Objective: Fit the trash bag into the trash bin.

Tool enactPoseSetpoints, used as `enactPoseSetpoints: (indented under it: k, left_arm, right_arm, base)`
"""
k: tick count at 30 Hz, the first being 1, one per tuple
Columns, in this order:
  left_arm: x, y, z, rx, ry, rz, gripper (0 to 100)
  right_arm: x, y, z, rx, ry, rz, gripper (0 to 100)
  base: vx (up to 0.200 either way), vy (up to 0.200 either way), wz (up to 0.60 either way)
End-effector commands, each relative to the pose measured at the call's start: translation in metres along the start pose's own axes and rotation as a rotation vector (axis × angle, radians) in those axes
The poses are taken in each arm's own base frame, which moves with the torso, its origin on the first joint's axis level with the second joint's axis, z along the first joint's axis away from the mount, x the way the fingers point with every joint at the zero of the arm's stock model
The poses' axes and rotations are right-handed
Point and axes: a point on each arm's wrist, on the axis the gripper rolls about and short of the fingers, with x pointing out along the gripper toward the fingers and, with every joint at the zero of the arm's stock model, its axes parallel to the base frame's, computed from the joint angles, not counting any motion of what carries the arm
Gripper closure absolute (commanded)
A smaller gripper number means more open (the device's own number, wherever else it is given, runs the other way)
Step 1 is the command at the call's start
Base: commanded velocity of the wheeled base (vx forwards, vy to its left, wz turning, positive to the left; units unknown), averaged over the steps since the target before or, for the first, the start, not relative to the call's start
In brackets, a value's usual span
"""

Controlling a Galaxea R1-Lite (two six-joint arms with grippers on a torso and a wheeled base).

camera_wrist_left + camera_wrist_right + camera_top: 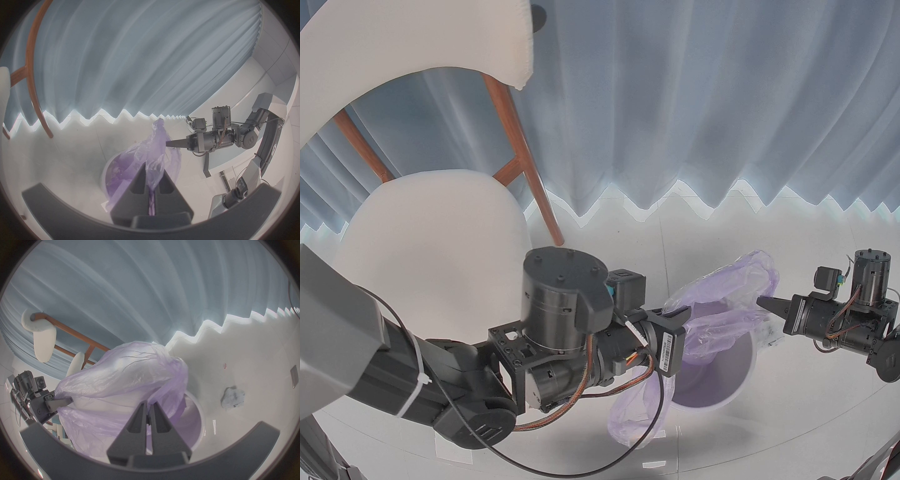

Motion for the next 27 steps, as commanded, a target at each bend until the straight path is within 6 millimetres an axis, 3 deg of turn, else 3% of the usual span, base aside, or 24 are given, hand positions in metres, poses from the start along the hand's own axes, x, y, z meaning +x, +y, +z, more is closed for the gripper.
enactPoseSetpoints:
  k: [1,10,18,19,21,27]
  left_arm:
    - [-0.001,0.000,0.001,0.000,-0.003,0.000,100]
    - [-0.001,0.000,0.001,-0.005,-0.004,0.005,100]
    - [0.004,-0.007,0.010,-0.130,-0.069,0.055,100]
    - [0.006,-0.014,0.020,-0.265,-0.121,0.071,100]
    - [0.009,-0.018,0.022,-0.321,-0.161,0.115,100]
    - [0.033,-0.017,0.019,-0.354,-0.309,0.152,100]
  right_arm:
    - [-0.001,0.000,-0.001,0.000,0.002,0.000,100]
    - [-0.001,0.000,-0.002,0.001,0.009,-0.003,100]
    - [-0.004,-0.001,-0.008,0.000,0.026,-0.007,100]
    - [-0.007,0.000,-0.008,-0.002,0.025,0.005,100]
    - [-0.008,0.001,-0.007,-0.003,0.023,0.014,100]
    - [-0.009,0.001,-0.008,-0.002,0.023,0.014,100]
  base:
    - [0.000,-0.200,0.00]
    - [0.000,-0.200,0.00]
    - [0.000,0.000,0.00]
    - [0.000,0.000,0.00]
    - [0.000,0.000,0.00]
    - [0.000,0.000,0.00]
